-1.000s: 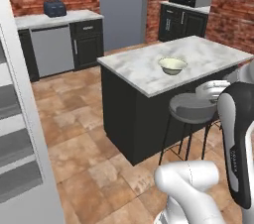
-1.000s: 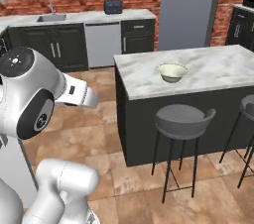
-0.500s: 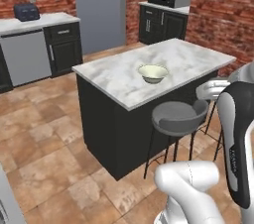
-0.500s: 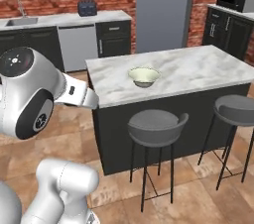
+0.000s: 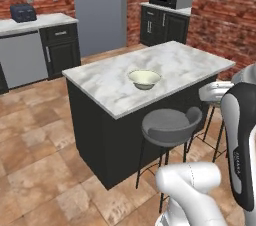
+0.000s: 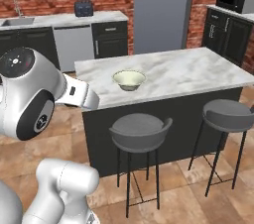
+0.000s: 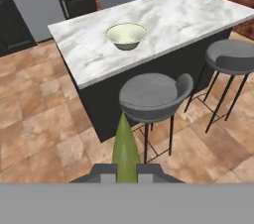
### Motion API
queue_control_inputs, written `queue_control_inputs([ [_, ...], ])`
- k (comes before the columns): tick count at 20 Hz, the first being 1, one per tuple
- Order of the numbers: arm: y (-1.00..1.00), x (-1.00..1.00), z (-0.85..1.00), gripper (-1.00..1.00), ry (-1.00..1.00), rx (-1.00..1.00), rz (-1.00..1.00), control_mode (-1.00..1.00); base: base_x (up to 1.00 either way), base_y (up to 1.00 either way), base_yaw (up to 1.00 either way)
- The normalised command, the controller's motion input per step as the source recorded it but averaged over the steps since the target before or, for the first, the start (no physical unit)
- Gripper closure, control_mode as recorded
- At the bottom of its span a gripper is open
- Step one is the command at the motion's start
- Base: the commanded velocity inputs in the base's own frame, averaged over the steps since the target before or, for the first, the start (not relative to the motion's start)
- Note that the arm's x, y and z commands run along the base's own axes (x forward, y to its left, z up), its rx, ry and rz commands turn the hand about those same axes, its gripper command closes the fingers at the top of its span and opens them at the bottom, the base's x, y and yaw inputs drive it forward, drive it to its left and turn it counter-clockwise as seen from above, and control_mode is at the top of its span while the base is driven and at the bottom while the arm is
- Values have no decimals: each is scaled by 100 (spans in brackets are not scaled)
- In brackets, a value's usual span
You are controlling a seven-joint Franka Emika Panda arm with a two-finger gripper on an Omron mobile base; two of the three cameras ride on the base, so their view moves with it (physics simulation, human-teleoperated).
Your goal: There is a bowl on the dining counter. Grab a lemon wedge from the fridge and place it in the bowl. Then get the liquor bottle and glass cup from the cabinet and place them next to the bowl.
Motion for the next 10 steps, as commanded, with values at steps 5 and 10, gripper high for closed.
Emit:
queue_control_inputs([
  [5, 0, 0, 0, 100, 0, 0, 0, 100, 40, -25, 11],
  [10, 0, 0, 0, 100, 0, 0, 0, 100, 51, -6, 8],
])
